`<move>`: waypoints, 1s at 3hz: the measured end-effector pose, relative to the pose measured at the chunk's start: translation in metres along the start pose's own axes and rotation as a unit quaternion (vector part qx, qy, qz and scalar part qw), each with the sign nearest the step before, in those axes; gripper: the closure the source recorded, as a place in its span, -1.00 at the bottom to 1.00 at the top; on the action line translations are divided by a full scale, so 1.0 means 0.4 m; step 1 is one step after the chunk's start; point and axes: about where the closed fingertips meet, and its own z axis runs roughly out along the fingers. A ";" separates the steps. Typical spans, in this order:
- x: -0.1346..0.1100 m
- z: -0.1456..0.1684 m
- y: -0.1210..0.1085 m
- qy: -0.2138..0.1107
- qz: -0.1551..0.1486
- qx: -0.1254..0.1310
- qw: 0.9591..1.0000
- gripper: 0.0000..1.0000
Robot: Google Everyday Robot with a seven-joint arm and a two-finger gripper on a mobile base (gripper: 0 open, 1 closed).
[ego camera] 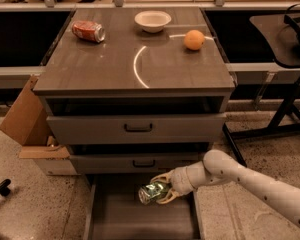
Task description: Pick green can from bottom drawer and place on counter
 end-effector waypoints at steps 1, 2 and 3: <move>-0.037 -0.092 -0.039 0.018 -0.018 -0.008 1.000 1.00; -0.088 -0.182 -0.064 0.043 -0.033 -0.003 0.999 1.00; -0.148 -0.269 -0.077 0.070 -0.043 0.008 0.997 1.00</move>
Offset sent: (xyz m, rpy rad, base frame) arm 0.0037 -0.0606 0.1283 -0.1259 -0.1428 -0.0145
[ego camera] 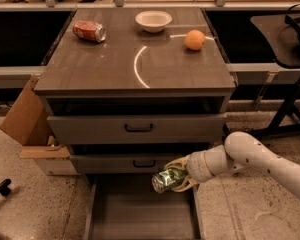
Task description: Pick green can from bottom drawer and place on counter
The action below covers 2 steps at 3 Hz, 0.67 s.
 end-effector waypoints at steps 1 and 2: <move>0.000 0.000 0.000 0.000 0.000 0.000 1.000 1.00; -0.010 -0.037 -0.004 -0.002 0.000 0.007 1.000 1.00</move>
Offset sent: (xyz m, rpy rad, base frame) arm -0.0043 -0.0306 0.0421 0.0292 -0.0226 -0.0284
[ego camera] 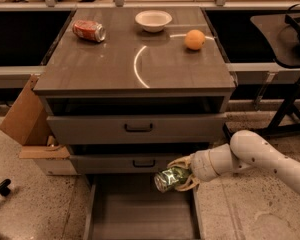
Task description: Pick green can from bottom drawer and place on counter
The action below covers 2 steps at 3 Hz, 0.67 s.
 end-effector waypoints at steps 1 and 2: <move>-0.035 -0.120 -0.009 0.005 -0.003 0.020 1.000 1.00; -0.080 -0.265 -0.027 0.025 -0.004 0.041 0.999 1.00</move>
Offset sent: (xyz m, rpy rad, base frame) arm -0.0248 -0.0930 0.1458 -0.0024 -0.1103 -0.1185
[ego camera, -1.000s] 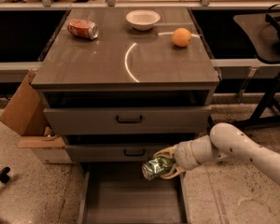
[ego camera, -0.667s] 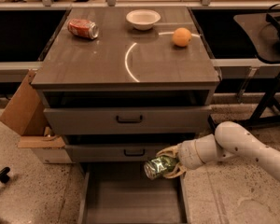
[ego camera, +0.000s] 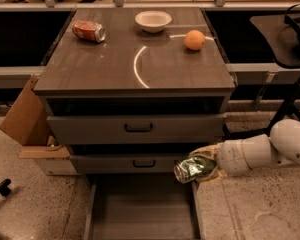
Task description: Pick green can from bottom drawer and place on counter
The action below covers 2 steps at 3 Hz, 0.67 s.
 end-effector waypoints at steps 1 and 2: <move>-0.006 0.011 -0.015 0.002 0.005 -0.002 1.000 1.00; -0.040 -0.020 -0.096 0.021 0.001 0.006 1.000 1.00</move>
Offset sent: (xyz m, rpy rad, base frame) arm 0.0403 0.0182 0.0858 -0.0647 -0.0617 -0.0710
